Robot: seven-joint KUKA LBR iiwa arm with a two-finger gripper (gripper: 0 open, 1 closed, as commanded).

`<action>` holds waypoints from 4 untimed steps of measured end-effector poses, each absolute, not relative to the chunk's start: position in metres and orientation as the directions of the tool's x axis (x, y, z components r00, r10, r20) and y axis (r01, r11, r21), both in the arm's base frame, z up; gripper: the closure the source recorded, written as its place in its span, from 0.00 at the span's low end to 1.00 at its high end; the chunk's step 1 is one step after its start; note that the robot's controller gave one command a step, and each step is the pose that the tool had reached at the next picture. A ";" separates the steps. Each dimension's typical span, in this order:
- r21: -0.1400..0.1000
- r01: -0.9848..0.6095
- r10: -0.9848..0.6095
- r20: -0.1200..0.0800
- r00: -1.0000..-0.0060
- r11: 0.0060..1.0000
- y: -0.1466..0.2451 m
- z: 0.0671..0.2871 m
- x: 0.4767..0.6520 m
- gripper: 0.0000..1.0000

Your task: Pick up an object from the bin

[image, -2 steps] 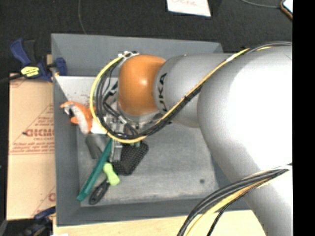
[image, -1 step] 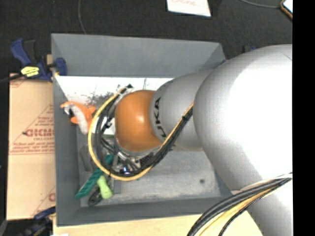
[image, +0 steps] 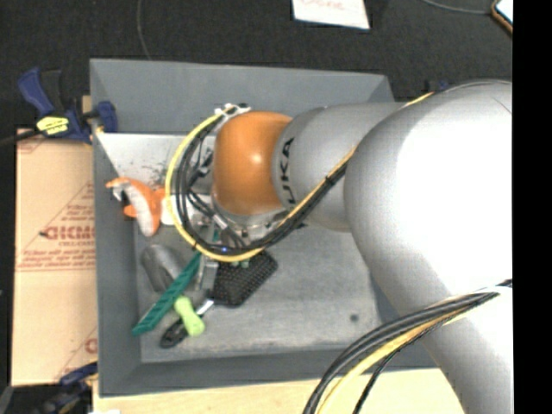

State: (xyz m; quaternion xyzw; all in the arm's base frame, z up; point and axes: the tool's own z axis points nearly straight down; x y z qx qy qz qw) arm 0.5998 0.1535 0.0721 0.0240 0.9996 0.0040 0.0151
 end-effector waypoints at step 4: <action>0.016 0.107 0.107 -0.039 -0.993 0.994 0.142 0.100 0.583 0.00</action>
Offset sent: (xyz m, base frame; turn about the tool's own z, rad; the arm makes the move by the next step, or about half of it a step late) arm -0.0047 -0.0117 0.0261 -0.0164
